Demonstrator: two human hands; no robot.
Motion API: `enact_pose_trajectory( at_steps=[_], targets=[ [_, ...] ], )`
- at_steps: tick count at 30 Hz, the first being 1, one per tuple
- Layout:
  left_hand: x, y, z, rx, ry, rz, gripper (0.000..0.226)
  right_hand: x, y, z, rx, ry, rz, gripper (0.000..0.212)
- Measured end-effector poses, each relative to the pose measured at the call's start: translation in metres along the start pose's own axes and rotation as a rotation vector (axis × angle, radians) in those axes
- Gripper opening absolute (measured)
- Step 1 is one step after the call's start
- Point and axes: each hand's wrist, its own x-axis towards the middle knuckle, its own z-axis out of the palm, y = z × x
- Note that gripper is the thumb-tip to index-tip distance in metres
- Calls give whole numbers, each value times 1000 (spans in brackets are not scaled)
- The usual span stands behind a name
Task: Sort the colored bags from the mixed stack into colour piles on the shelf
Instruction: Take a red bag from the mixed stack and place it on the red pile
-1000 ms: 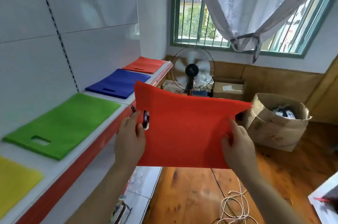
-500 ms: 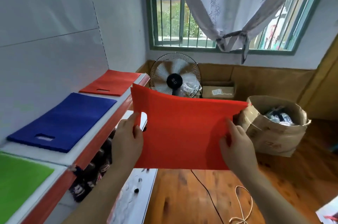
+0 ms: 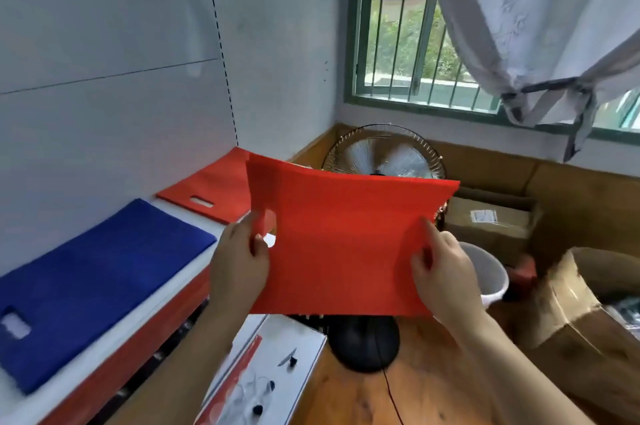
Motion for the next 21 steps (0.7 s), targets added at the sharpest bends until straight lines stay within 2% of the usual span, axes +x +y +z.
enact_pose_trajectory(
  at_steps=[7, 12, 21],
  targets=[
    [91, -46, 32, -15, 156, -98, 48, 126, -19, 86, 36, -57, -131, 62],
    [140, -81, 32, 35, 222, -143, 48, 204, -54, 143, 101, -75, -225, 58],
    [167, -122, 26, 198, 298, -371, 42, 284, -106, 259, 235, -232, -394, 45]
  ],
)
